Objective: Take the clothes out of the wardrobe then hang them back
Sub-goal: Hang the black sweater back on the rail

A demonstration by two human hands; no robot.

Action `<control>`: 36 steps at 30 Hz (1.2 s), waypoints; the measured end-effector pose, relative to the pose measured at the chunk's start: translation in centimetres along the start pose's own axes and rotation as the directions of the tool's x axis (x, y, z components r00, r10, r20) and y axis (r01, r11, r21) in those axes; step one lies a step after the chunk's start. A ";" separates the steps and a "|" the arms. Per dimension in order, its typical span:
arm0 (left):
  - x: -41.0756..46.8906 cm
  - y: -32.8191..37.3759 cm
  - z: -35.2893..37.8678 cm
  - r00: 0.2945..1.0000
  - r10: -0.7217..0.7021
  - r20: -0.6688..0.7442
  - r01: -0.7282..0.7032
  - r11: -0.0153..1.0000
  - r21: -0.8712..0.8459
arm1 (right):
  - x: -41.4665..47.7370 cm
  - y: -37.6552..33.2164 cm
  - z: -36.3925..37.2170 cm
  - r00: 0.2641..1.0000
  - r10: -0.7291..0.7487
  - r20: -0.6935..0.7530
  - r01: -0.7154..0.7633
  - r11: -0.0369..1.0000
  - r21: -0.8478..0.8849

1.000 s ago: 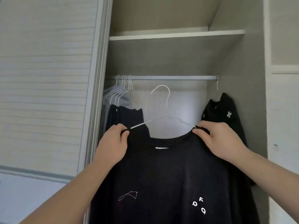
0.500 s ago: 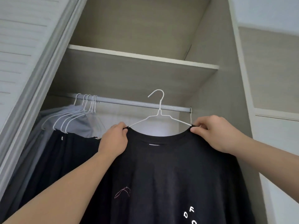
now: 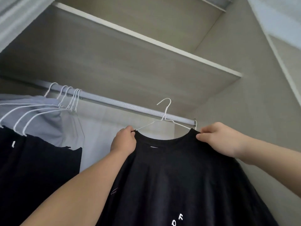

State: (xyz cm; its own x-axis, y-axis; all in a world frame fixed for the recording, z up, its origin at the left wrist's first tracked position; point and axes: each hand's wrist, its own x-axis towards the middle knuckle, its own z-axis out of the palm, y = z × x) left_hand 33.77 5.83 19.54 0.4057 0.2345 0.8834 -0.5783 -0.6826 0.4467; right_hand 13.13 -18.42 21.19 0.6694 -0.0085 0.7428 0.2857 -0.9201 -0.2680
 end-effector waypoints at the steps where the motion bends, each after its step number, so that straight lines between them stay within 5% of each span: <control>1: 0.7 -0.3 0.5 1.000 -0.009 0.001 0.009 1.000 -0.008 | 0.6 -0.6 0.7 0.999 -0.013 -0.037 0.012 1.000 -0.025; 5: 3.0 -1.3 1.8 0.999 -0.015 0.036 0.016 1.000 -0.023 | 2.3 -3.7 3.2 0.970 -0.091 -0.227 0.055 0.985 -0.163; 11: 4.9 -1.5 2.6 0.983 -0.065 0.171 0.114 0.949 -0.293 | 4.8 -7.4 6.2 0.946 -0.112 -0.304 0.042 0.973 -0.228; 17: 4.3 -2.3 2.1 0.956 0.006 0.294 0.156 0.836 -0.526 | 6.8 -9.4 9.5 0.952 -0.093 -0.293 0.020 0.970 -0.242; 32: 3.0 -5.3 3.4 0.919 0.080 0.387 0.155 0.828 -0.539 | 6.5 -9.7 12.7 0.990 -0.012 -0.143 -0.029 0.958 -0.284; 36: 2.8 -5.2 4.0 0.914 0.076 0.399 0.176 0.811 -0.558 | 5.6 -8.9 12.7 0.981 -0.153 -0.117 0.064 0.831 -0.553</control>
State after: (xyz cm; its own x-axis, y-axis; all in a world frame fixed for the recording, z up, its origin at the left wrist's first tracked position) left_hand 40.75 7.25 19.10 0.6094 -0.1142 0.7846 -0.7923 -0.1264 0.5969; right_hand 23.08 -5.31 19.94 0.5331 0.0871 0.8415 -0.0987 -0.9815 0.1641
